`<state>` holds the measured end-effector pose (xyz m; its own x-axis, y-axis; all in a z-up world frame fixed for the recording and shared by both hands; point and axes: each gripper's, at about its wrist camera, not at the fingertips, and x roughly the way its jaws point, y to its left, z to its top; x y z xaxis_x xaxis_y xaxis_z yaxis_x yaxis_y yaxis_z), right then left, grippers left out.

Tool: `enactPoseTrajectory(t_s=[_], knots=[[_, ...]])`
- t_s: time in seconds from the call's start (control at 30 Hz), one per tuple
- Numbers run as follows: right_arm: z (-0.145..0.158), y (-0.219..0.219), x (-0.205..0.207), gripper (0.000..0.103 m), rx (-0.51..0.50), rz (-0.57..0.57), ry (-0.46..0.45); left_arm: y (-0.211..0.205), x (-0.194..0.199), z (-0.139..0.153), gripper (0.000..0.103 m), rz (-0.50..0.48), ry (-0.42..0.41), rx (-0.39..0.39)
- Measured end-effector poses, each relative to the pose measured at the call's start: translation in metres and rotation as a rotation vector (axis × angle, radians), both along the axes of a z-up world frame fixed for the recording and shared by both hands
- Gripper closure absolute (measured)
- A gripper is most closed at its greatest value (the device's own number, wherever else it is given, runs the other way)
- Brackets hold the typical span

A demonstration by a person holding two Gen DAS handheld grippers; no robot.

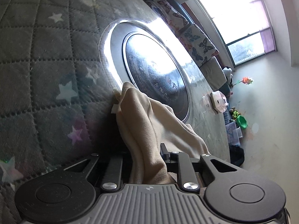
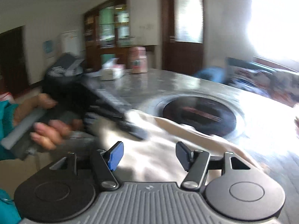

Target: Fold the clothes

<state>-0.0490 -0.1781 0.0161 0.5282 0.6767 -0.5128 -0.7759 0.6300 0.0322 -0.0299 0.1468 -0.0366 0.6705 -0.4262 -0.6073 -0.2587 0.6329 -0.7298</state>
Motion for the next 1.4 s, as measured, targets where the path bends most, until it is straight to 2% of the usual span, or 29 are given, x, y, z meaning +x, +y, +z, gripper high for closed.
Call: enactPoseTrajectory(t_s=[0.2,0.27,0.37,0.47,0.5,0.57,0.6,0.67,0.8,1.0,1.4], knots=[[-0.009,-0.054,0.043,0.041,0.003,-0.27,0.044,-0.004,-0.003,0.004,0.082,-0.014,-0.016,0.053],[-0.017,-0.071,0.061,0.042,0.022,-0.343,0.088,-0.006,-0.002,0.006,0.082,-0.018,-0.018,0.07],[-0.033,-0.091,0.083,0.046,0.068,-0.413,0.172,-0.009,-0.001,0.008,0.082,-0.023,-0.019,0.098],[-0.044,-0.098,0.098,0.05,0.111,-0.426,0.251,-0.012,-0.001,0.01,0.082,-0.029,-0.021,0.122],[-0.046,-0.098,0.099,0.053,0.118,-0.426,0.255,-0.012,0.0,0.01,0.082,-0.031,-0.022,0.131],[-0.046,-0.094,0.097,0.076,0.122,-0.408,0.256,-0.015,0.001,0.012,0.082,-0.034,-0.02,0.147],[-0.046,-0.092,0.096,0.081,0.122,-0.396,0.256,-0.016,0.002,0.013,0.082,-0.036,-0.02,0.157],[-0.045,-0.087,0.092,0.091,0.11,-0.379,0.23,-0.018,0.003,0.015,0.082,-0.04,-0.018,0.178],[-0.031,-0.085,0.081,0.092,0.103,-0.371,0.134,-0.027,0.009,0.028,0.082,-0.065,-0.043,0.214],[-0.006,-0.099,0.081,0.092,0.081,-0.382,0.039,-0.054,0.034,0.049,0.086,-0.156,-0.103,0.241],[0.029,-0.16,0.127,0.093,-0.067,-0.521,-0.086,-0.144,0.107,0.062,0.087,-0.305,-0.187,0.251]])
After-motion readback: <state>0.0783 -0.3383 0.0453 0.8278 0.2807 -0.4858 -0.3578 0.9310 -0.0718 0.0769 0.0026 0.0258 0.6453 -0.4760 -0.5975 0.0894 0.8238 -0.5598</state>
